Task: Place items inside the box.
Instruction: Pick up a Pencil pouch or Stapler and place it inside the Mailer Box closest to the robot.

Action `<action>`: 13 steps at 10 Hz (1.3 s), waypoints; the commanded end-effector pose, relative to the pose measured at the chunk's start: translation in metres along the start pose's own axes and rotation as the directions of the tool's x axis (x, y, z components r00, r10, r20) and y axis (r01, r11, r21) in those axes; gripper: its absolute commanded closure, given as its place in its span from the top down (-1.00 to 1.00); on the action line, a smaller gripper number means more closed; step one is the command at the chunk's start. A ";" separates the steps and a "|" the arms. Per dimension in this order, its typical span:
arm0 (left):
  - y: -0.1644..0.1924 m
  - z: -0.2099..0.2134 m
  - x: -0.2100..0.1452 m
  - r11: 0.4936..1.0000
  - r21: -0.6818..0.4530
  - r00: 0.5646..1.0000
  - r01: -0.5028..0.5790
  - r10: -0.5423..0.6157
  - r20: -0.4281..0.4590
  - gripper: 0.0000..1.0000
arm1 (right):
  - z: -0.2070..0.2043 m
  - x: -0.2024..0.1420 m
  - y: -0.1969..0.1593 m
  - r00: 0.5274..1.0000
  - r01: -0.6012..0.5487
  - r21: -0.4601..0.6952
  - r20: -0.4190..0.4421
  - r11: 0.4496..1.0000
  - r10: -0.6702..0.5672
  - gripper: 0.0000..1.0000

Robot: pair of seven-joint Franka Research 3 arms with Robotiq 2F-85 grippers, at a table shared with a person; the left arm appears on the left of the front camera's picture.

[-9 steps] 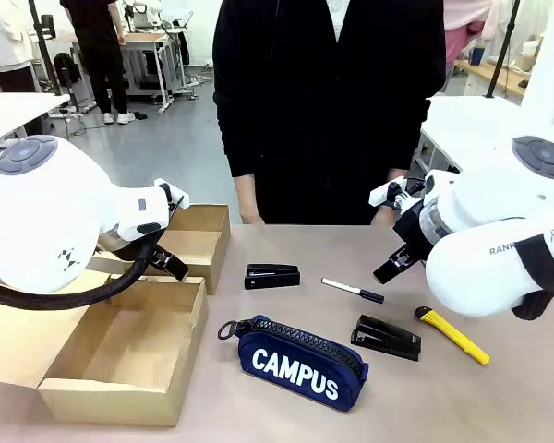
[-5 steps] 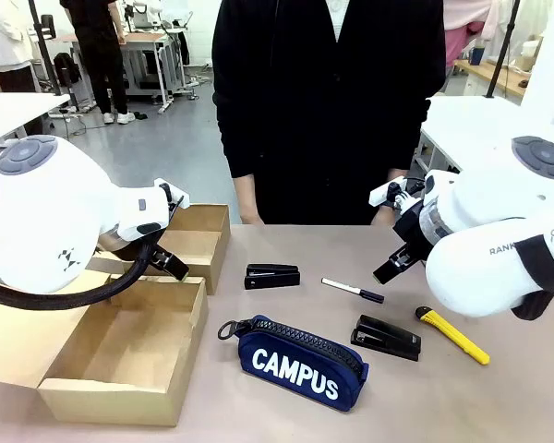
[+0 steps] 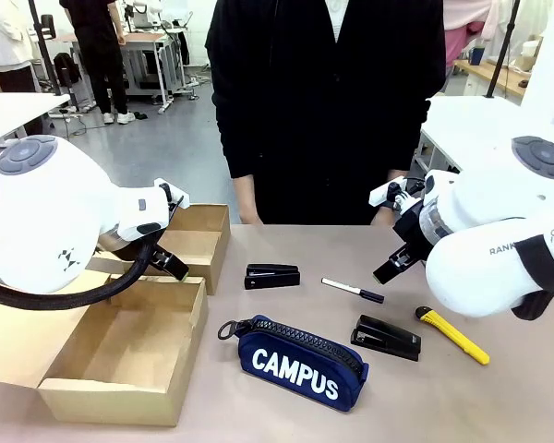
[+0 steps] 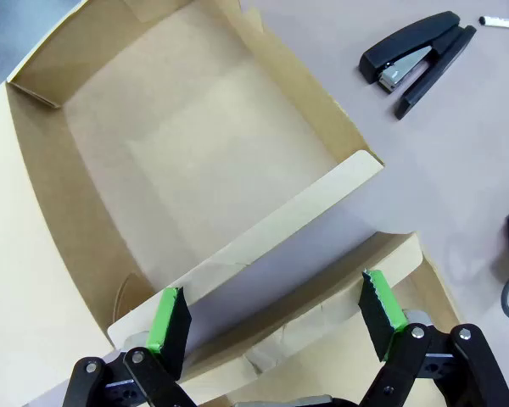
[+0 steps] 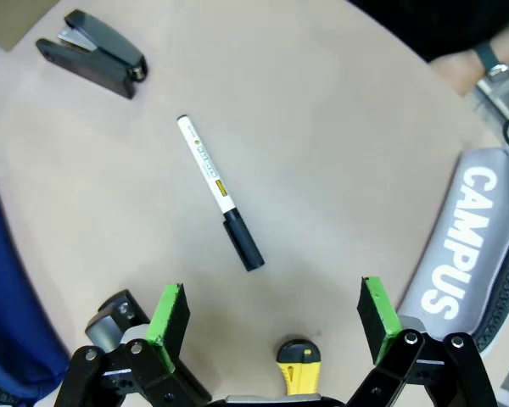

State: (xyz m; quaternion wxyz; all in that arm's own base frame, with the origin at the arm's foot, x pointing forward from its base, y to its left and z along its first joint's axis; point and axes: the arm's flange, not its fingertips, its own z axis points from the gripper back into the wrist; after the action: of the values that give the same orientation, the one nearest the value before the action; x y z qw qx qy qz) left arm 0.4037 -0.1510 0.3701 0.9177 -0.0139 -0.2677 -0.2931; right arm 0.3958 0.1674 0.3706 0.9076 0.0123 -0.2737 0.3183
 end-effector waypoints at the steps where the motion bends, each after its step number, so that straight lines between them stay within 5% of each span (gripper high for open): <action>1: 0.000 0.000 0.000 1.000 0.000 1.000 0.000 0.000 0.000 1.00 | 0.000 0.000 0.000 1.000 0.001 0.000 0.000 1.000 -0.001 1.00; 5: 0.000 0.000 0.000 1.000 0.000 1.000 0.000 0.000 0.000 1.00 | 0.000 0.000 0.000 1.000 0.000 0.000 0.000 1.000 0.000 1.00; 7: -0.015 0.055 0.008 0.989 -0.136 0.997 -0.057 0.063 0.043 1.00 | 0.042 0.015 -0.006 0.988 0.150 0.010 -0.047 0.989 -0.149 1.00; 8: -0.021 0.092 0.010 0.974 -0.177 0.990 -0.140 0.140 -0.008 1.00 | 0.079 0.018 -0.015 0.969 0.246 0.032 -0.046 0.969 -0.245 1.00; 9: -0.021 0.133 0.004 0.957 -0.249 0.986 -0.151 0.163 0.029 1.00 | 0.125 0.014 -0.025 0.925 0.379 0.059 -0.030 0.923 -0.378 1.00; 11: 0.004 0.185 -0.020 0.901 -0.353 0.957 -0.251 0.287 0.052 1.00 | 0.201 -0.024 -0.044 0.862 0.475 0.326 0.011 0.817 -0.506 1.00; 12: 0.027 0.206 -0.039 0.835 -0.424 0.924 -0.351 0.383 -0.010 1.00 | 0.235 -0.057 -0.059 0.790 0.551 0.424 0.013 0.718 -0.614 1.00; 13: 0.066 0.225 -0.067 0.712 -0.500 0.838 -0.493 0.543 -0.054 1.00 | 0.264 -0.101 -0.088 0.669 0.652 0.492 -0.014 0.578 -0.743 1.00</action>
State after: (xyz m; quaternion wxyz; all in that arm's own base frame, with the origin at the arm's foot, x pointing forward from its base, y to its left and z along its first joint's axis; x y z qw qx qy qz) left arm 0.2973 -0.0694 0.5527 0.9164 -0.2859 -0.2281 -0.1629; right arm 0.2856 0.0395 0.5773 0.9140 0.3176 -0.2427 0.0699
